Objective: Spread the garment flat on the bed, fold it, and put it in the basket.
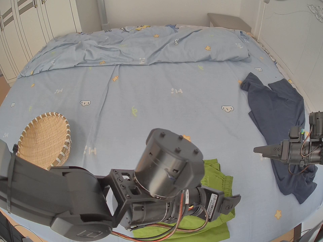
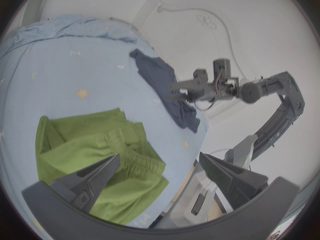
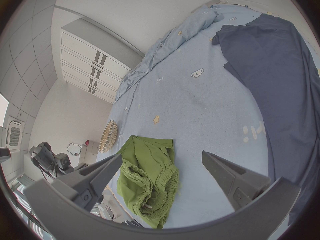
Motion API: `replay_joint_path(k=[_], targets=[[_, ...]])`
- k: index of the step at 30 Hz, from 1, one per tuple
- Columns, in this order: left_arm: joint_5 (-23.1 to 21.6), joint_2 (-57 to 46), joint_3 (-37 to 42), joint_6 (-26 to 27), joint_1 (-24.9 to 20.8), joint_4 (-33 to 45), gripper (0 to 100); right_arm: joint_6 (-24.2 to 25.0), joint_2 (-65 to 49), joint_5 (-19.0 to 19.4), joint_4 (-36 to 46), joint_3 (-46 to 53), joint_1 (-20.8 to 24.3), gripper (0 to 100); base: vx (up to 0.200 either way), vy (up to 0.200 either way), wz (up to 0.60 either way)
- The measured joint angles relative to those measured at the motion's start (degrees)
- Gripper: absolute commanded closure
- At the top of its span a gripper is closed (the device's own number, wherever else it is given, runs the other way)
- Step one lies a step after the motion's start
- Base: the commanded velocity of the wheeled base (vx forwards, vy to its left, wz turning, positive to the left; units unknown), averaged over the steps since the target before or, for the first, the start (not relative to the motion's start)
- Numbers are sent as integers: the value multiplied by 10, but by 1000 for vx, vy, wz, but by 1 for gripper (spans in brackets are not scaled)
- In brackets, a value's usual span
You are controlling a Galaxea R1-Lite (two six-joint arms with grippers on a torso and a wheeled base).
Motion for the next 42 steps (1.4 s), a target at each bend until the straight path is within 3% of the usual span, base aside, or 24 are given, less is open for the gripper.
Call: replay_joint_path(k=[4, 10, 13, 20, 26, 32, 41, 42], targets=[[-2, -11, 31, -1, 33, -51, 0, 0, 0, 0, 0, 2, 3, 0, 0, 0, 0], [-20, -40, 57, -22, 110, -54, 0, -25, -2, -4, 0, 6, 42, 0, 0, 0, 0], [-51, -59, 61, -60, 156, -53, 0, -52, -2, -9, 0, 5, 81, 0, 0, 0, 0], [-175, -110, 75, -105, 288, -53, 0, -91, 32, -37, -10, -18, 172, 0, 0, 0, 0], [-218, -132, 84, -116, 361, -55, 0, -106, 104, -83, -93, -31, 242, 0, 0, 0, 0], [-226, -131, 85, -119, 389, -57, 0, -110, 152, -92, -134, -38, 269, 0, 0, 0, 0], [-227, -130, 84, -119, 394, -57, 0, -107, 177, -101, -166, -31, 295, 0, 0, 0, 0], [-227, -130, 84, -119, 394, -57, 0, -107, 179, -102, -168, -31, 296, 100, 0, 0, 0]])
